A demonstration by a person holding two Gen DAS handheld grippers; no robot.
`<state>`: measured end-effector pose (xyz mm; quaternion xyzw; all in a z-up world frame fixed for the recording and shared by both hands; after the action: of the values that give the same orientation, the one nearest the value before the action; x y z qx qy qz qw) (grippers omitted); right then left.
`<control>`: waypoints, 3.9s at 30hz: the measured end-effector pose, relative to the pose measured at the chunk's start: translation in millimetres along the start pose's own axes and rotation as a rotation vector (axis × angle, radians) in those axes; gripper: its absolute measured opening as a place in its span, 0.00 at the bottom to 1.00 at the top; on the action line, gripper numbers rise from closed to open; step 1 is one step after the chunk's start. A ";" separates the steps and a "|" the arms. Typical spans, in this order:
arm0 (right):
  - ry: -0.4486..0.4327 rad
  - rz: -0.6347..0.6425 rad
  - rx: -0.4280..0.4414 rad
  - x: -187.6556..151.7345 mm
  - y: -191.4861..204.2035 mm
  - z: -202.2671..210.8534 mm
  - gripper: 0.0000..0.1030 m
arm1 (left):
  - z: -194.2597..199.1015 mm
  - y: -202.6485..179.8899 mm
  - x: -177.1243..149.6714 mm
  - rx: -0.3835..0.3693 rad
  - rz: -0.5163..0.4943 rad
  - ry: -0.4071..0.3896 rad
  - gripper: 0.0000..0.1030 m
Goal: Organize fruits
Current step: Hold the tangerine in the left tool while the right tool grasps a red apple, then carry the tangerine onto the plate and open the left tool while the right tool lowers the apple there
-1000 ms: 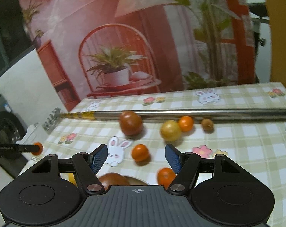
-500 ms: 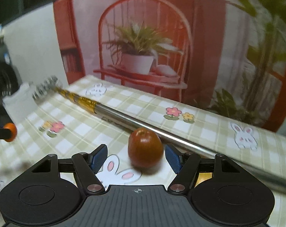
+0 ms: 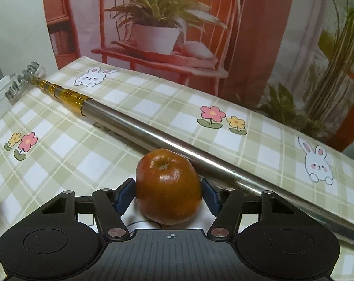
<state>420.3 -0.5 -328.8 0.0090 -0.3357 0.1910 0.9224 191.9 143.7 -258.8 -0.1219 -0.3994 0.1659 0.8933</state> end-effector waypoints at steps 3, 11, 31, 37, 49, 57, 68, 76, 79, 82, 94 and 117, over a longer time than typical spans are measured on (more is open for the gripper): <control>-0.001 0.012 0.000 -0.8 1.1 0.2 0.56 | -0.7 -2.8 -1.5 -0.002 -0.008 0.003 0.36; -0.007 -0.007 0.042 -7.5 2.2 8.9 0.55 | 2.9 -9.6 -5.2 -0.010 -0.022 0.015 0.36; -0.286 -0.151 0.128 -66.4 0.0 155.5 0.55 | 37.6 -70.2 -36.0 -0.051 -0.119 0.035 0.36; -0.365 -0.169 0.118 -97.2 -2.5 202.1 0.55 | 52.8 -93.0 -44.8 -0.062 -0.162 0.036 0.36; -0.430 -0.233 0.079 -148.7 -11.7 260.4 0.55 | 81.6 -121.3 -76.5 -0.133 -0.205 0.035 0.37; -0.349 -0.250 0.089 -197.4 4.5 253.6 0.55 | 67.3 -126.0 -123.3 -0.161 -0.216 0.124 0.36; -0.255 -0.224 0.146 -233.2 34.1 240.8 0.55 | 60.0 -115.8 -137.5 -0.132 -0.172 0.163 0.37; -0.243 -0.211 0.167 -229.0 37.8 234.8 0.55 | 50.4 -123.4 -155.3 -0.149 -0.223 0.241 0.37; -0.247 -0.215 0.172 -229.4 37.6 234.6 0.55 | 46.4 -124.5 -160.9 -0.147 -0.234 0.265 0.37; -0.246 -0.210 0.170 -228.8 37.1 234.1 0.55 | 44.1 -123.7 -162.7 -0.137 -0.239 0.279 0.37; -0.245 -0.203 0.170 -227.2 38.3 233.7 0.55 | 36.6 -118.6 -169.7 -0.099 -0.230 0.343 0.37; -0.246 -0.204 0.169 -227.0 37.9 233.9 0.55 | 28.8 -117.3 -157.1 -0.024 -0.281 0.241 0.37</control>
<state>103.4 -77.8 -293.2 0.1441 -0.4262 0.1215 0.8848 95.2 -23.1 -304.7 -0.0944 -0.3046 0.0190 0.9476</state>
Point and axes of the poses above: each gripper's, at about its wrist camera, not at the fingertips, and z roughly against the way its jaws point, y to its left, x to its top, the point moved 7 cm from there along -z, roughly the way its jaws point, and after that the axes turned 12 degrees about z, right-handed, at the moved point
